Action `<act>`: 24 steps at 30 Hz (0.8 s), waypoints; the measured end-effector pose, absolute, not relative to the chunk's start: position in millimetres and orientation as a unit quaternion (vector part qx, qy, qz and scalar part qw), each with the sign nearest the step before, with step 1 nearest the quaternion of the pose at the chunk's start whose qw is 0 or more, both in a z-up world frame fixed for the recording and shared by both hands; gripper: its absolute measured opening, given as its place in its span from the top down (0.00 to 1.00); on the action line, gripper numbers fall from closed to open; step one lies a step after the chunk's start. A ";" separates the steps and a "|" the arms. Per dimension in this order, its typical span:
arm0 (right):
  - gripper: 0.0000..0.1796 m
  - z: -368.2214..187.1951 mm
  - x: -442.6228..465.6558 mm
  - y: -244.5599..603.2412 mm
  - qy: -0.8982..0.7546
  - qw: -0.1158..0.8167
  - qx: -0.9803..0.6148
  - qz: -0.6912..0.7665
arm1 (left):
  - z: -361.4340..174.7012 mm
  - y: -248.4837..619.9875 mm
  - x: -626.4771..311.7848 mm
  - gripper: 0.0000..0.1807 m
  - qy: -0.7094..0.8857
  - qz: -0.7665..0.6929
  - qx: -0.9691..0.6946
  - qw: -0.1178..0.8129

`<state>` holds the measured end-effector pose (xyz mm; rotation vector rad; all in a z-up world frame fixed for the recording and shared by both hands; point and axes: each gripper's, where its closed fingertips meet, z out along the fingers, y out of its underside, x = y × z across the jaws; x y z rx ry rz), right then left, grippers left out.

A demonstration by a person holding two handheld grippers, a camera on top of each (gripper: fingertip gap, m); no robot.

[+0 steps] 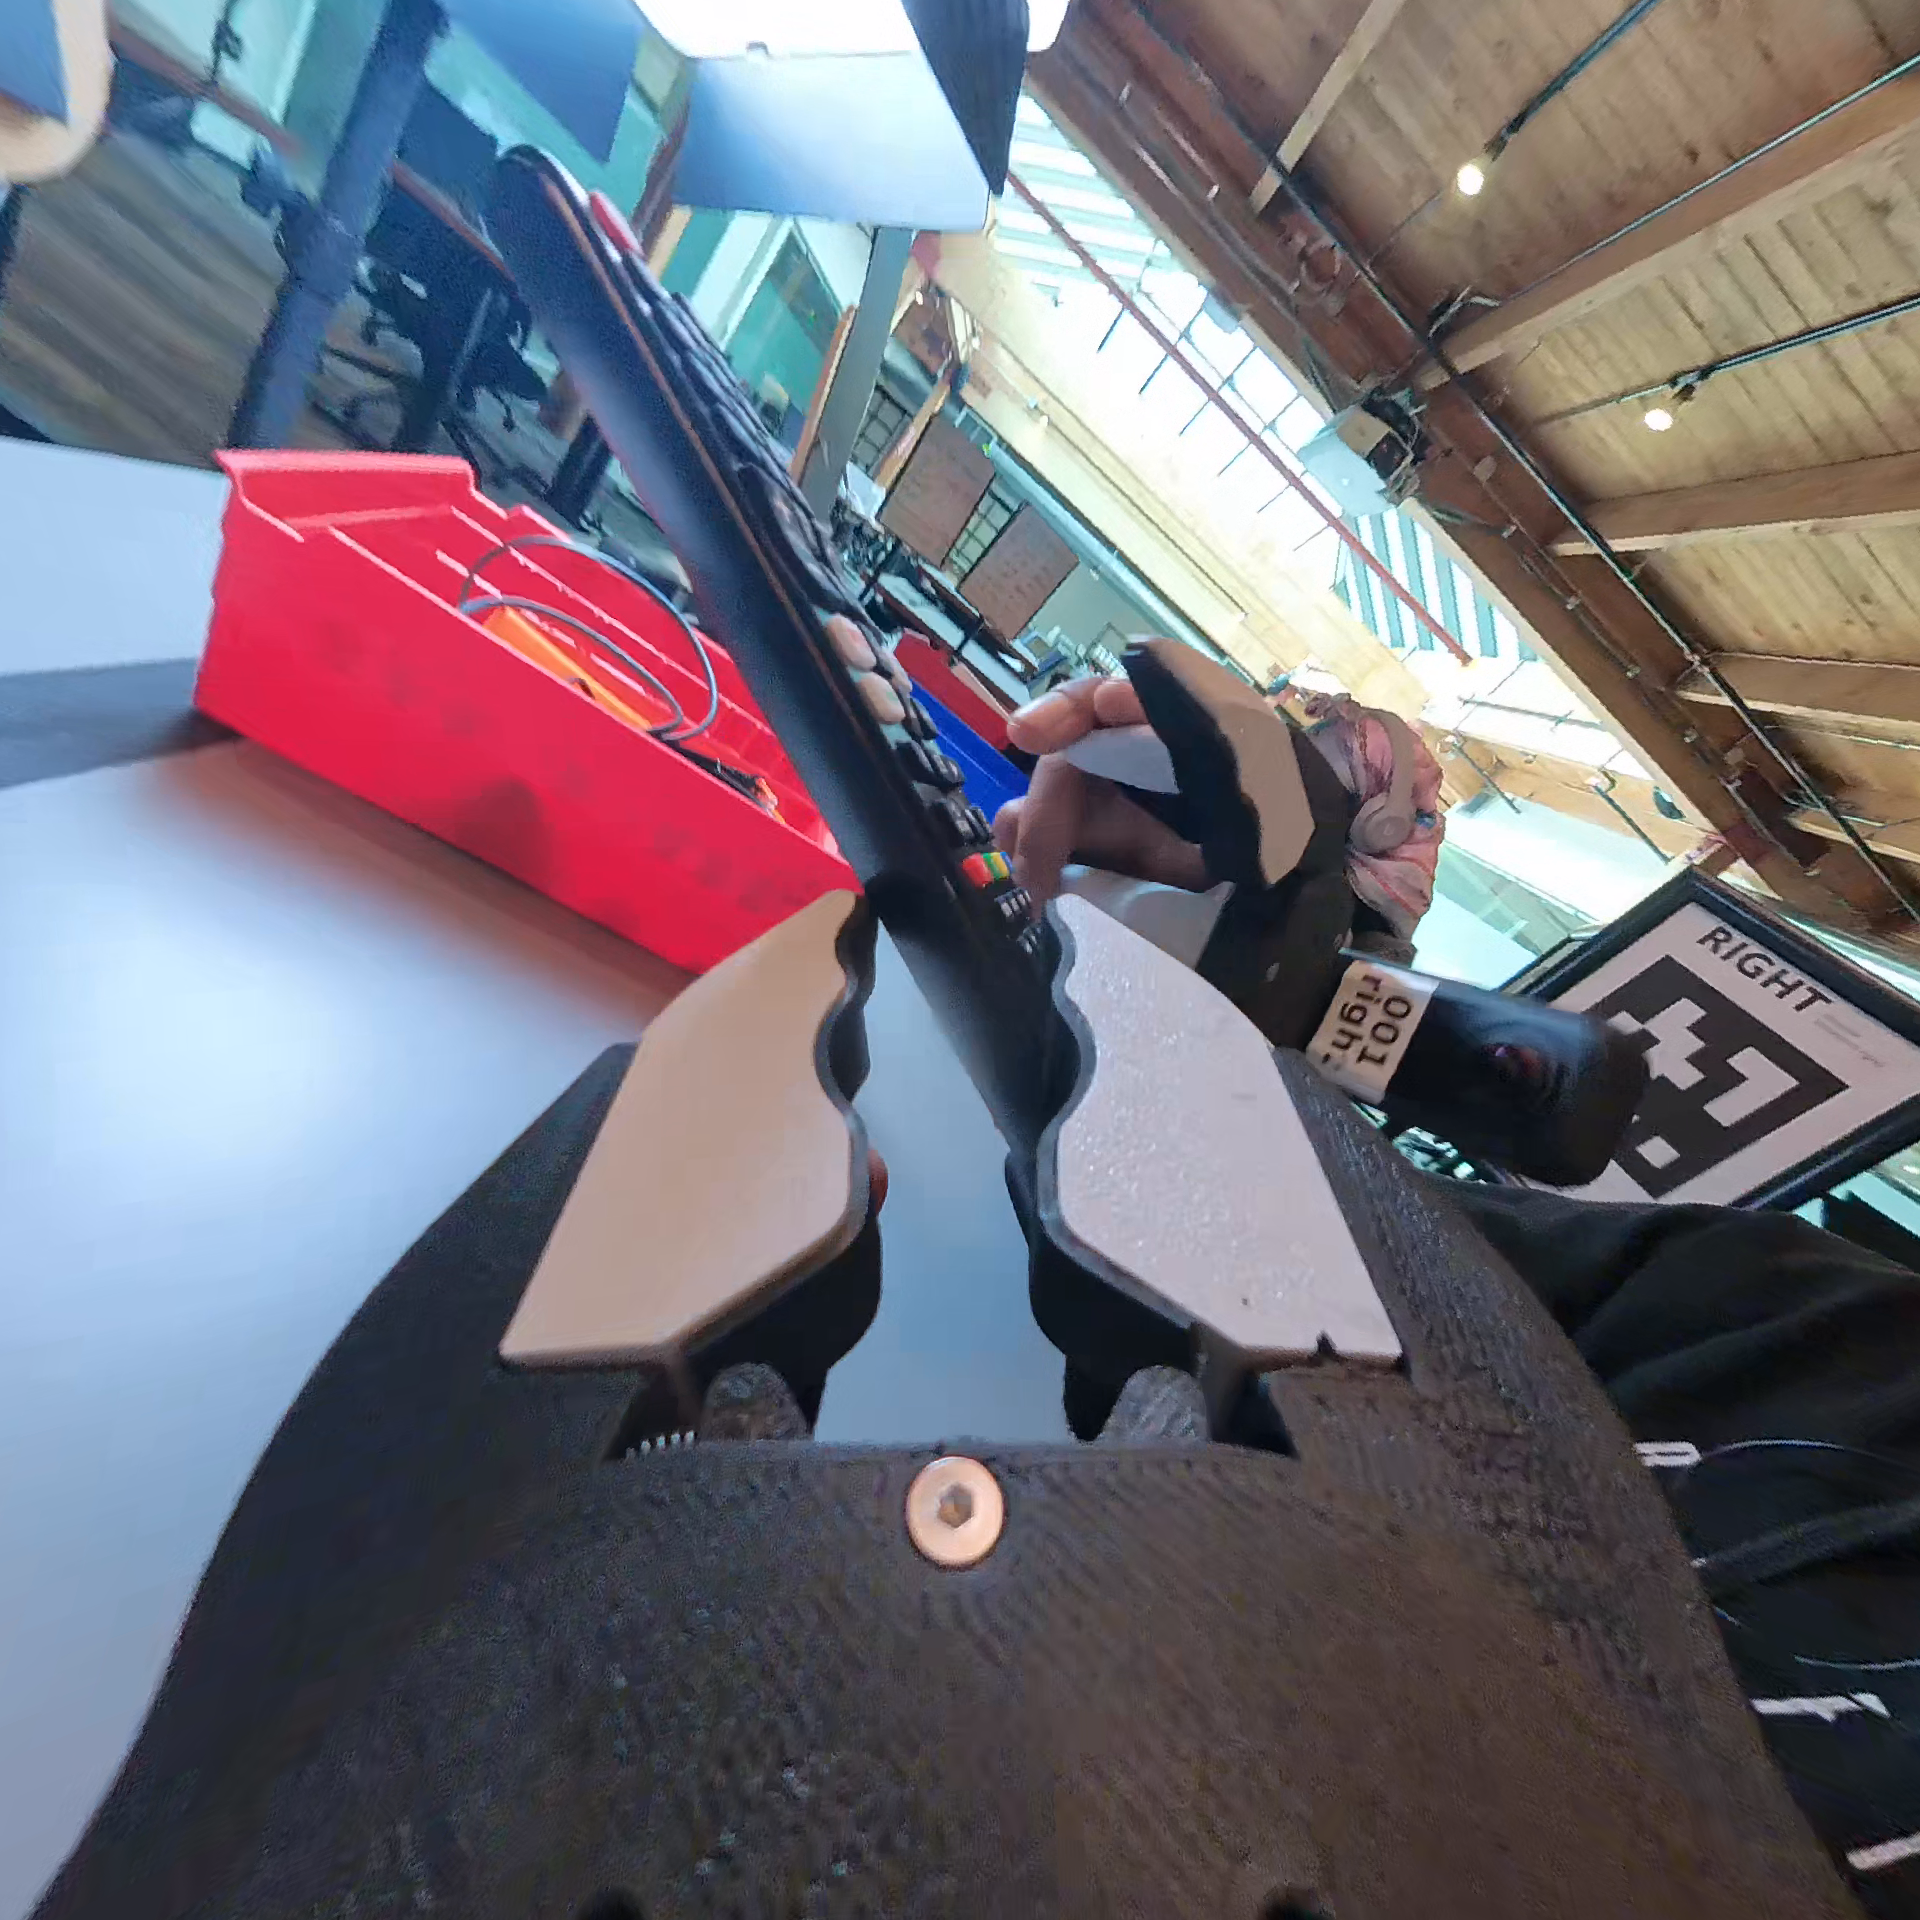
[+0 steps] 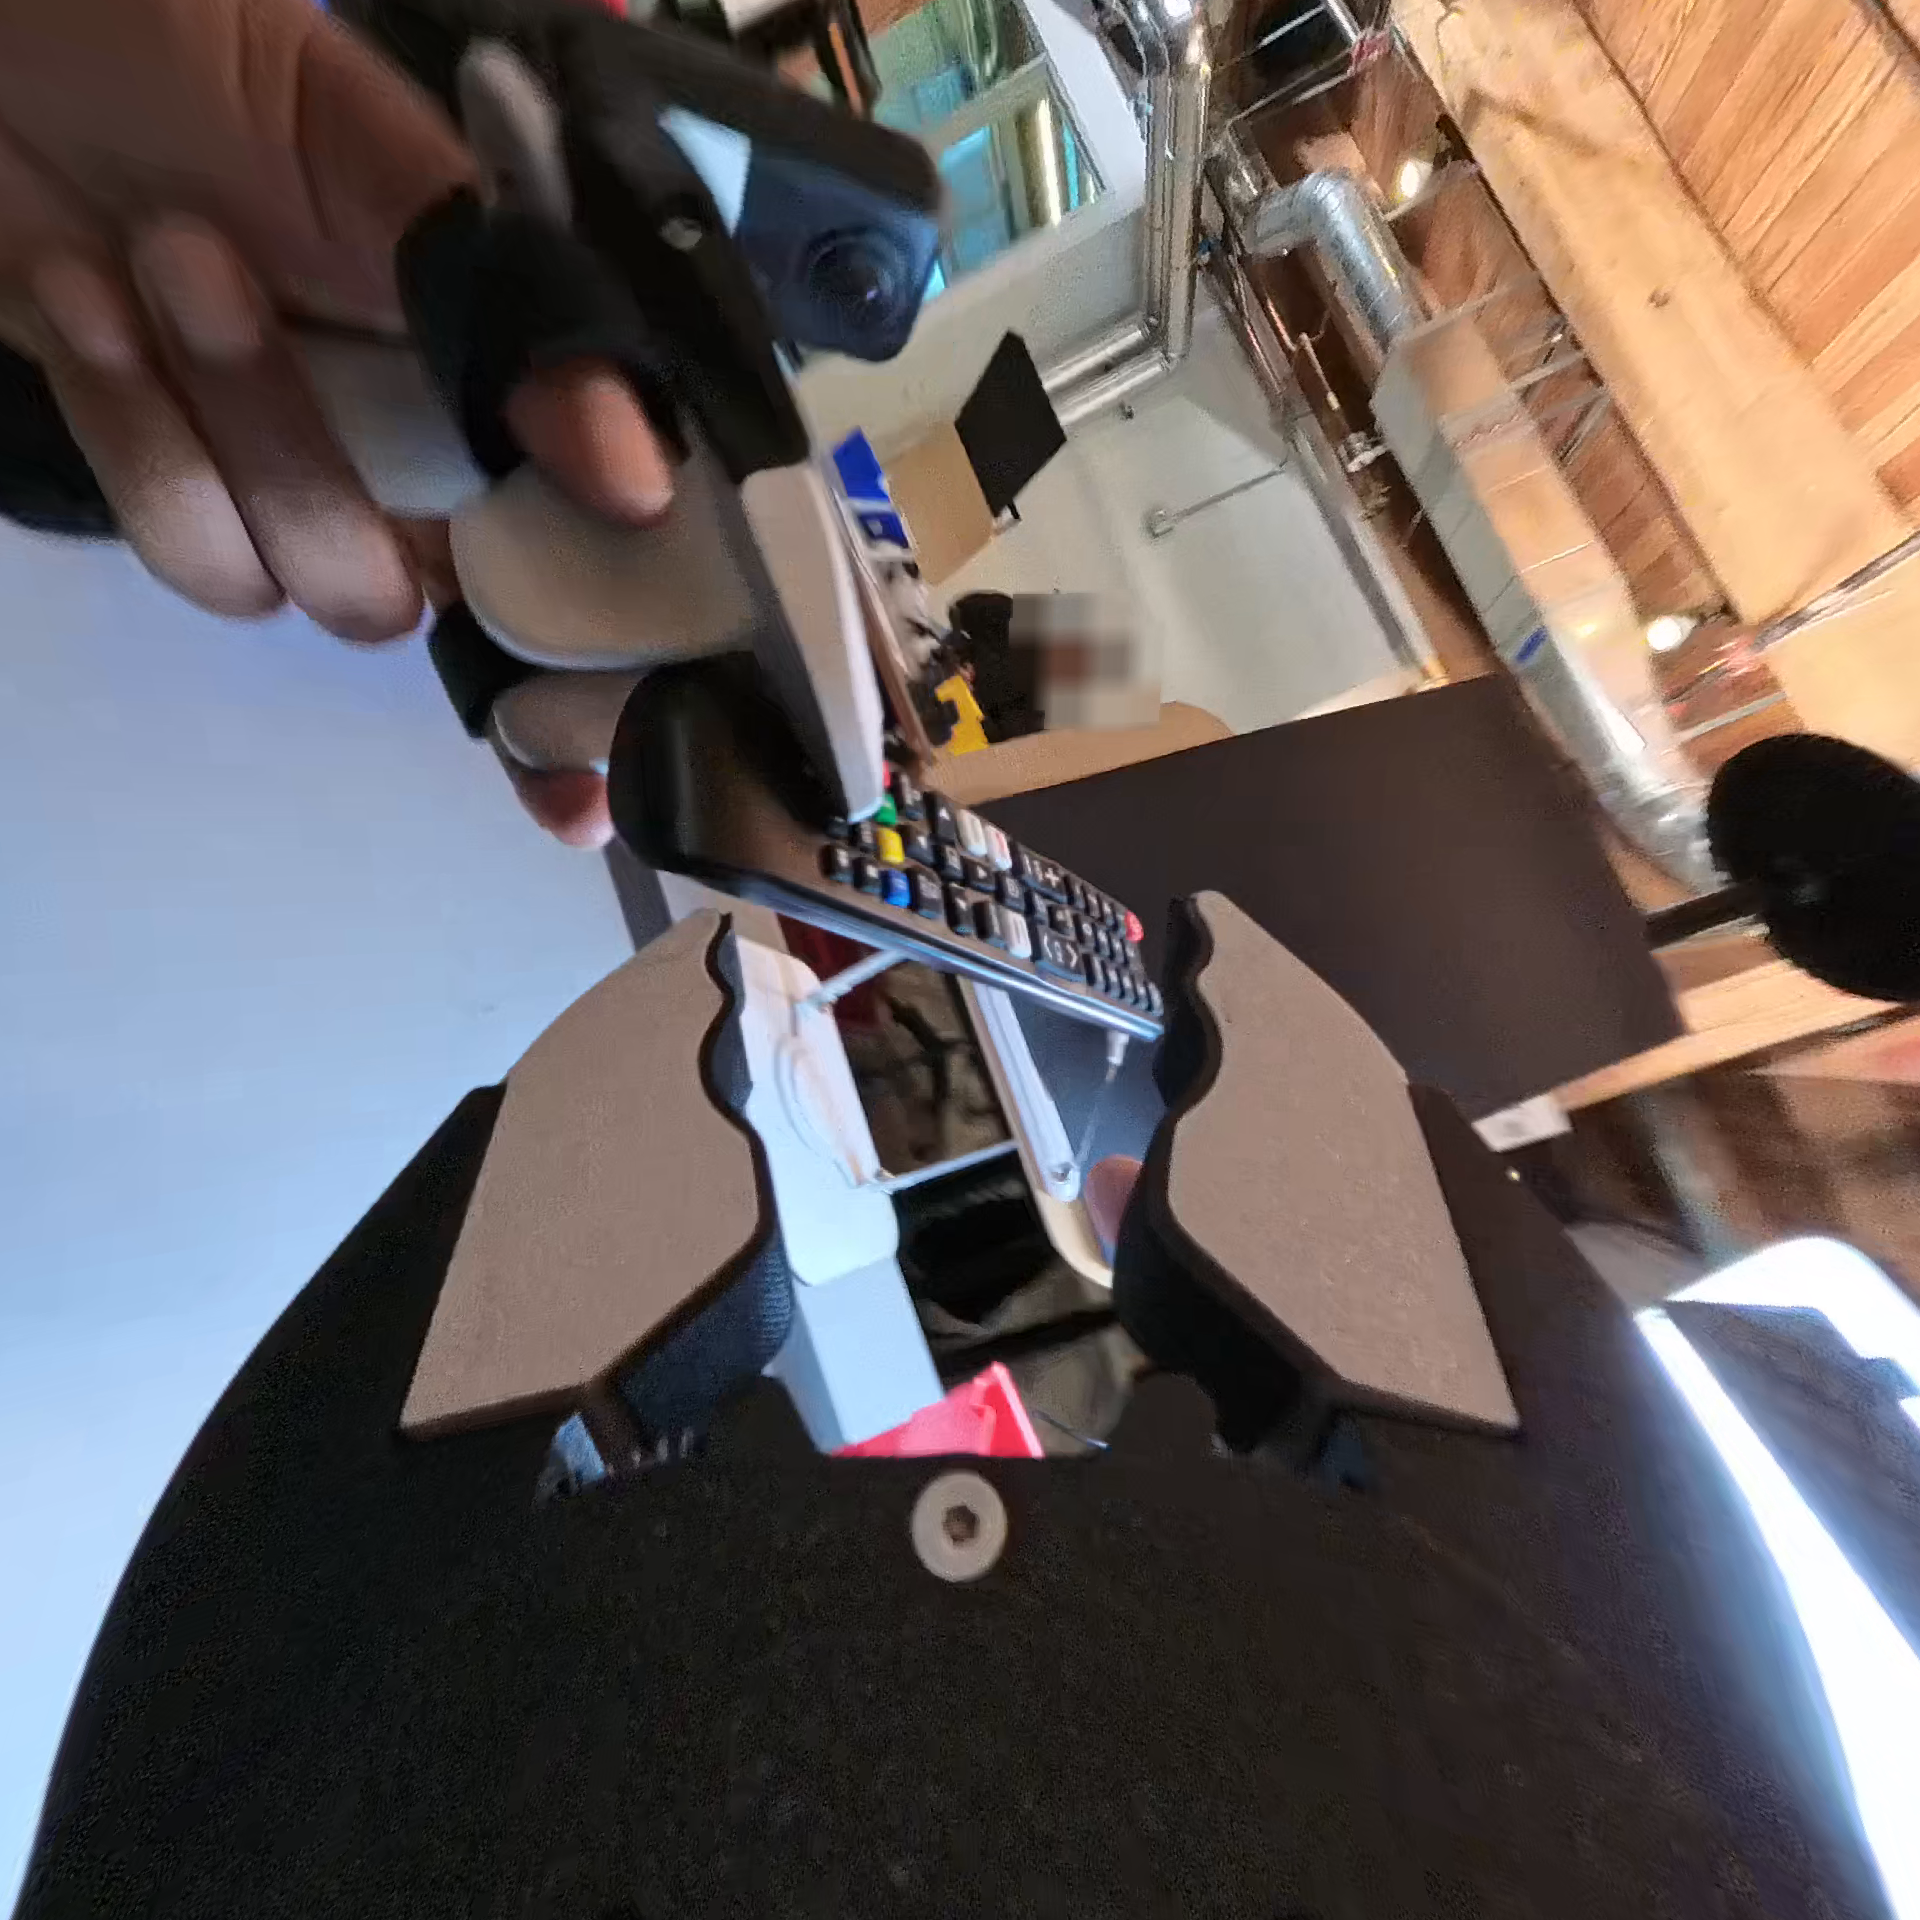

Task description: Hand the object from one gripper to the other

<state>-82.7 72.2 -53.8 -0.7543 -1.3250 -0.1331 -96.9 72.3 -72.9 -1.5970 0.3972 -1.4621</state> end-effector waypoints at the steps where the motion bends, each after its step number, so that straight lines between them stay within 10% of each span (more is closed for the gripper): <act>1: 0.57 -48.2 -80.2 69.7 -0.593 0.723 -0.354 -0.021 | -69.8 72.3 -99.4 0.83 0.165 -0.588 -0.641 0.465; 9: 0.63 -21.1 -71.8 58.2 -0.411 0.510 -0.516 0.551 | -48.1 46.4 -91.9 0.84 0.320 -0.440 -0.558 0.627; 14: 0.81 -34.7 -80.7 56.4 -0.397 0.457 -0.551 0.574 | -61.1 35.3 -73.6 0.84 0.379 -0.411 -0.552 0.618; 24: 0.87 -43.4 -81.9 45.1 -0.449 0.439 -0.538 0.562 | -62.7 38.7 -84.3 0.81 0.376 -0.415 -0.572 0.600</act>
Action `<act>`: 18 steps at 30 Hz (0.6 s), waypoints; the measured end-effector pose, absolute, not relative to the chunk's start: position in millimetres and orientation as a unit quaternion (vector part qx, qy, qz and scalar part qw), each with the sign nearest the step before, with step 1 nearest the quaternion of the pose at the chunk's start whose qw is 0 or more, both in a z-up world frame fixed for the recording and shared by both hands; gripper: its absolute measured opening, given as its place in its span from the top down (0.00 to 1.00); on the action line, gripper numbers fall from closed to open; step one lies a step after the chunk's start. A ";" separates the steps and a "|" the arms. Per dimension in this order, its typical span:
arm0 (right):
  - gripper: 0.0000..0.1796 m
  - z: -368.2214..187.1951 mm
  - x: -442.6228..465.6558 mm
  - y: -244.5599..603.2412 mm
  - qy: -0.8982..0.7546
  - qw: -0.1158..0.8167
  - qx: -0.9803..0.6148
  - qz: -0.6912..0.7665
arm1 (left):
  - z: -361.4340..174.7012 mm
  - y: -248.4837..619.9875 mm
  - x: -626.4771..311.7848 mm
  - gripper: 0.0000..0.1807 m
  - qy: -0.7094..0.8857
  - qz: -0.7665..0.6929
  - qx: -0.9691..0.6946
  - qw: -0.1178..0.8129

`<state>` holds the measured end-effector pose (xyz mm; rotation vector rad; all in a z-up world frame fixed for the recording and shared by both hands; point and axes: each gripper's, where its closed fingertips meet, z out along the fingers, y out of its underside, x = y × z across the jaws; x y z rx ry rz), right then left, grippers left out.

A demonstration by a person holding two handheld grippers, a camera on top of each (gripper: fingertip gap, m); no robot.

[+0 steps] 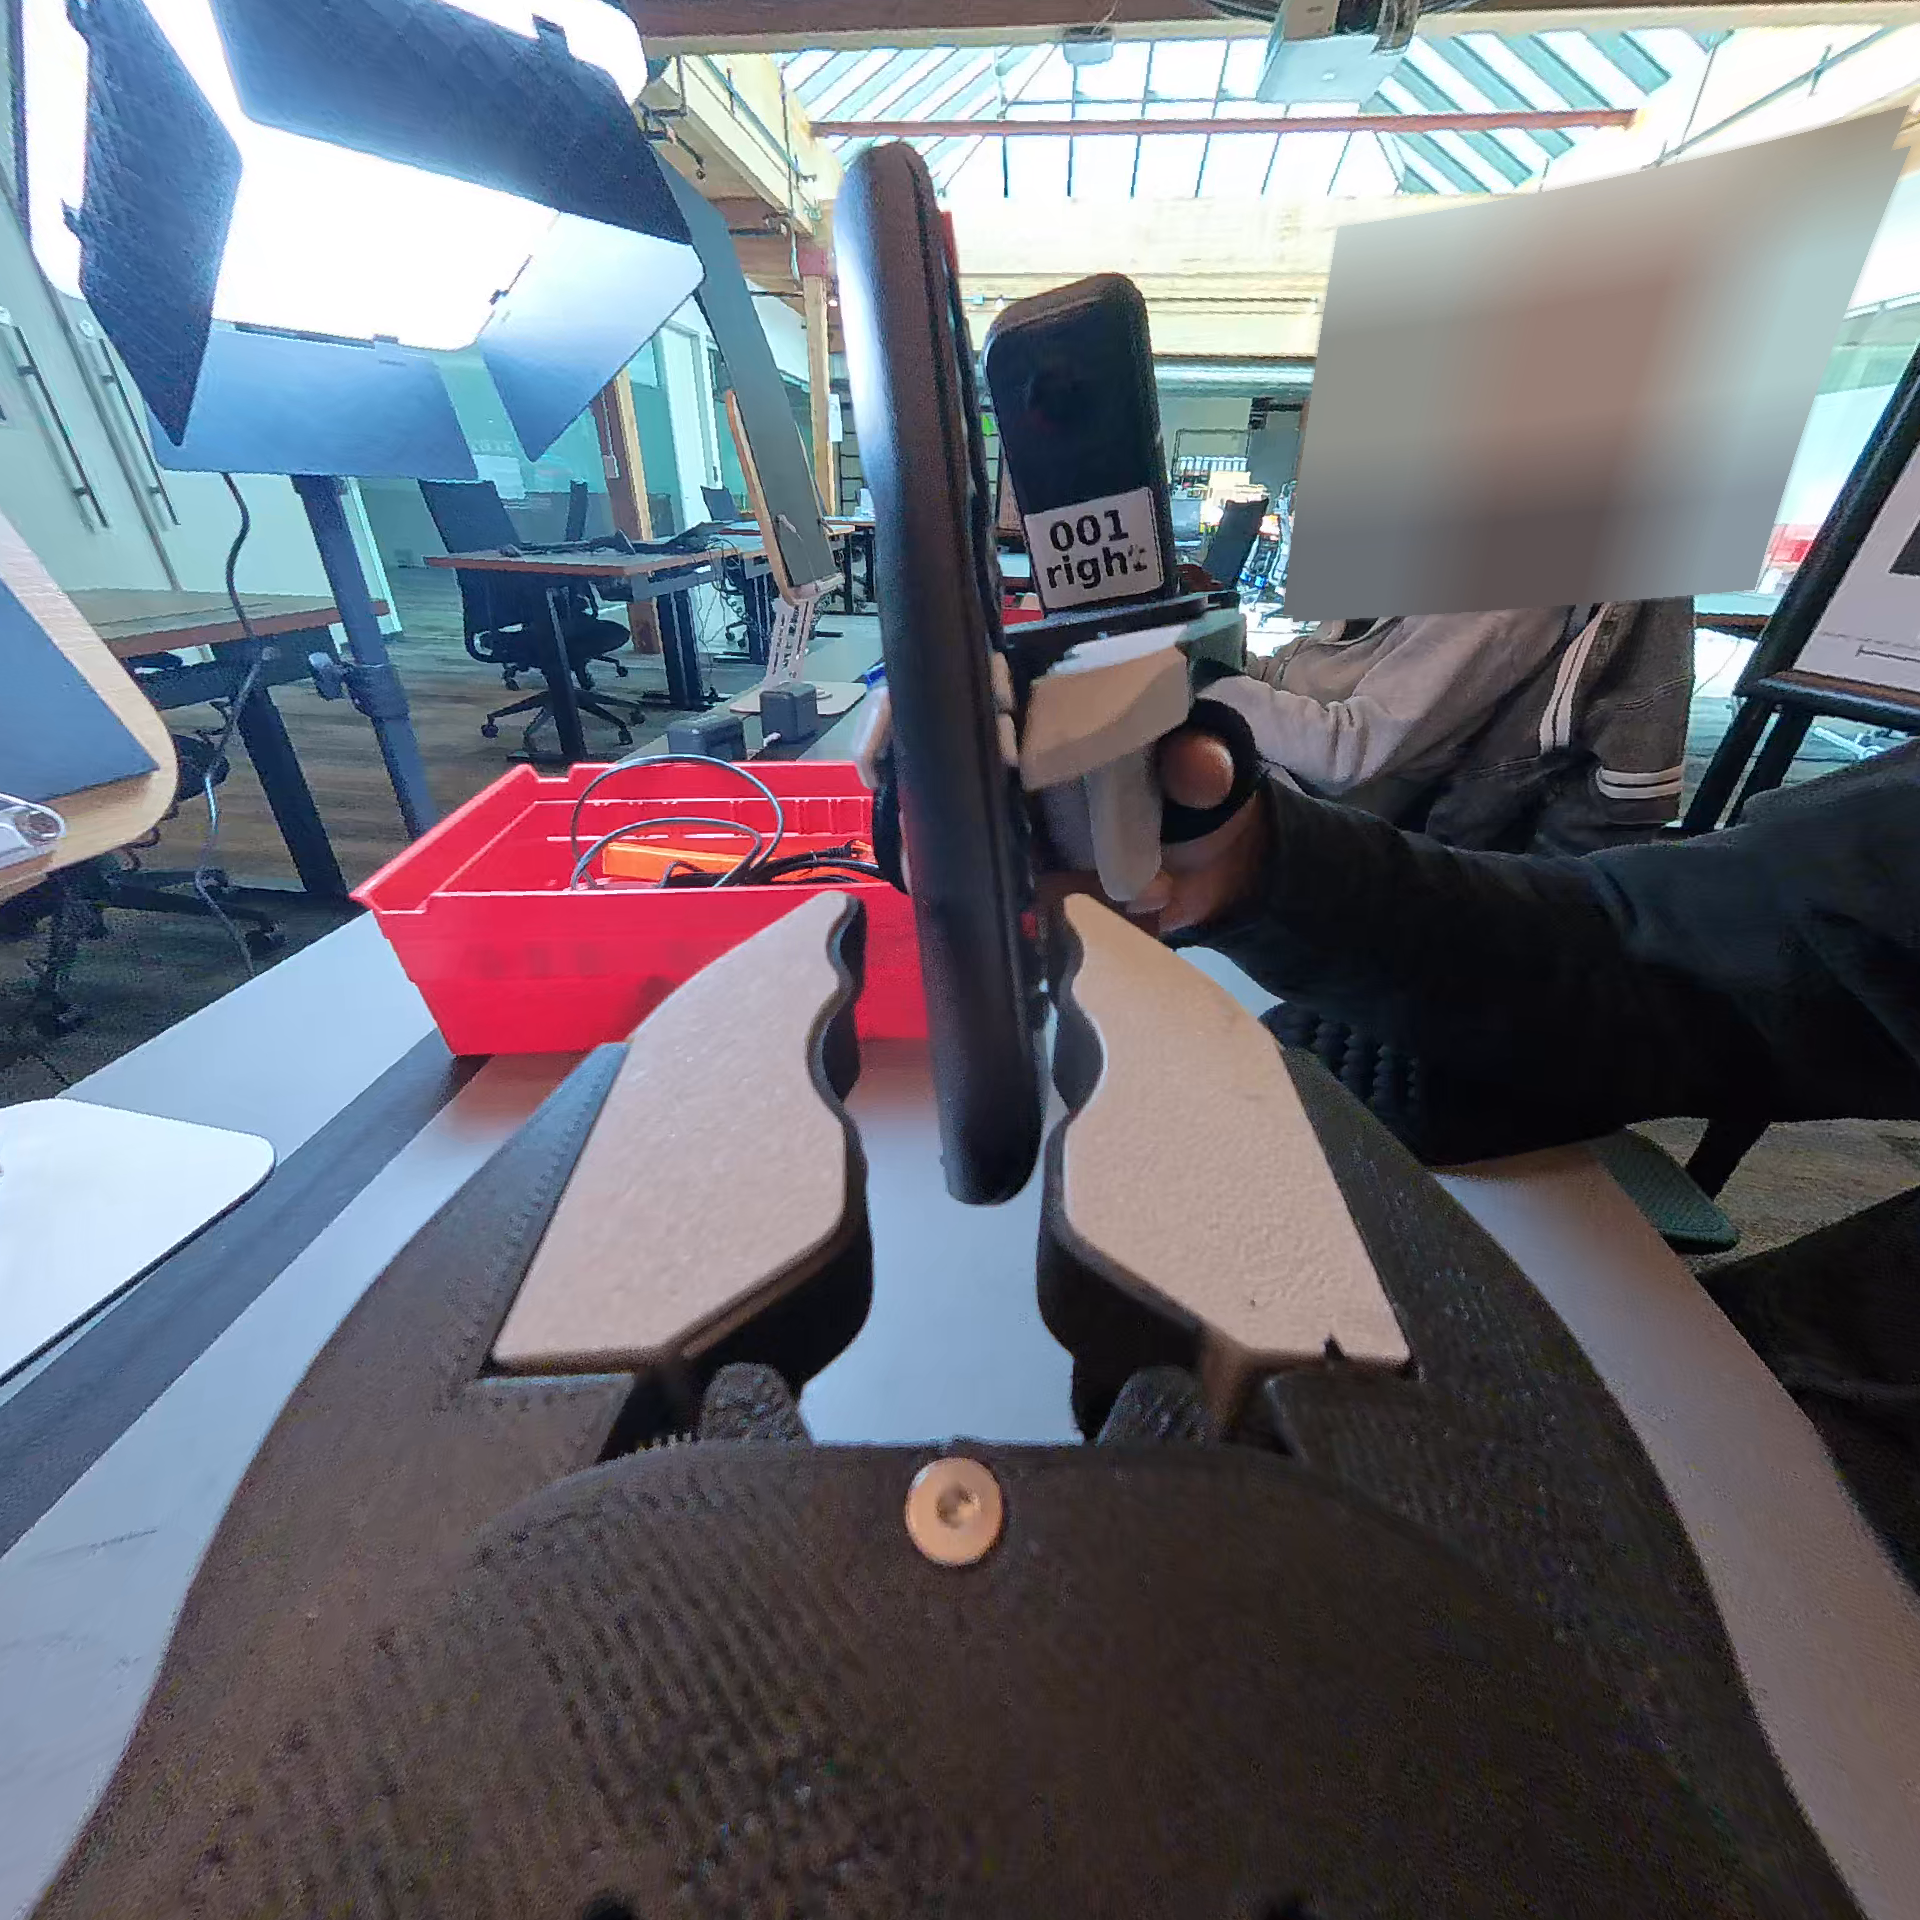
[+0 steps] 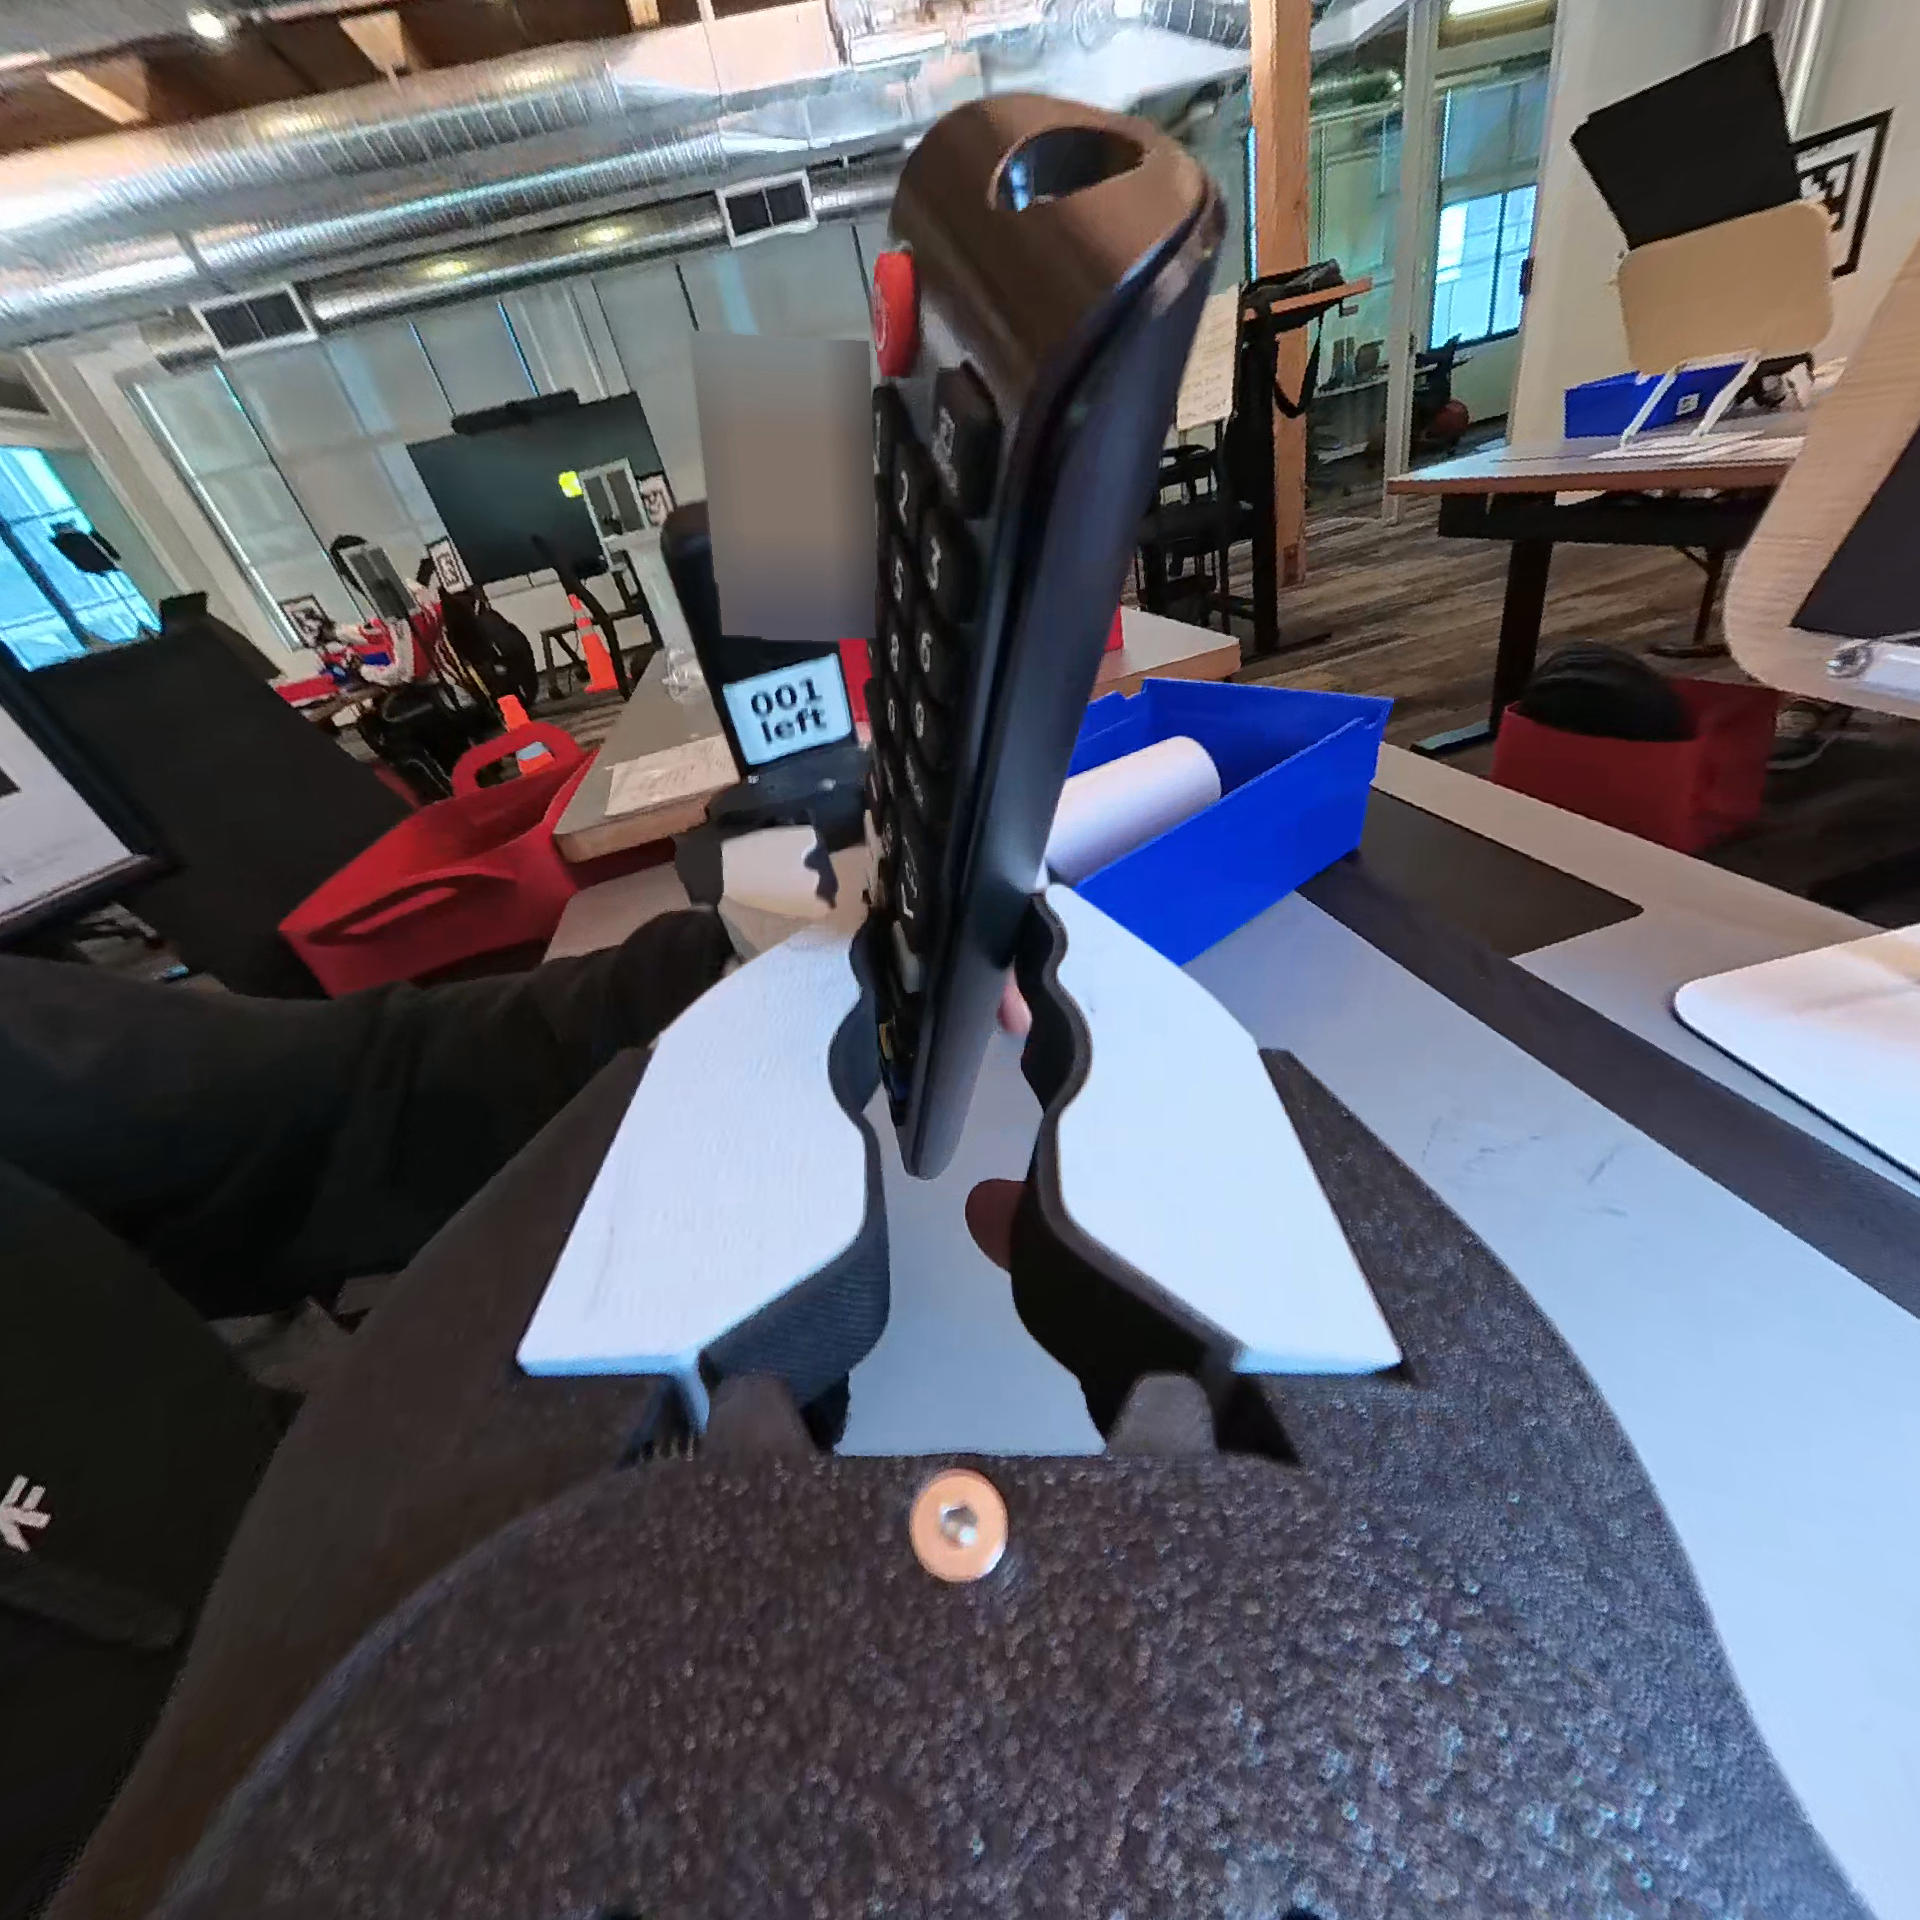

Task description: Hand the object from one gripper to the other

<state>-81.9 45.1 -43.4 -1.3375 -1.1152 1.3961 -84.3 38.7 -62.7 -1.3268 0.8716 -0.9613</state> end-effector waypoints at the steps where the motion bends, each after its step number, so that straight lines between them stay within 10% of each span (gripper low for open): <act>1: 0.87 -46.1 -82.5 45.3 -0.455 0.438 -0.543 0.554 | -60.1 39.5 -87.4 0.80 0.372 -0.414 -0.574 0.601; 18: 0.85 -73.1 -96.1 31.0 -0.551 0.464 -0.529 0.448 | -43.7 33.0 -88.7 0.89 0.389 -0.373 -0.571 0.619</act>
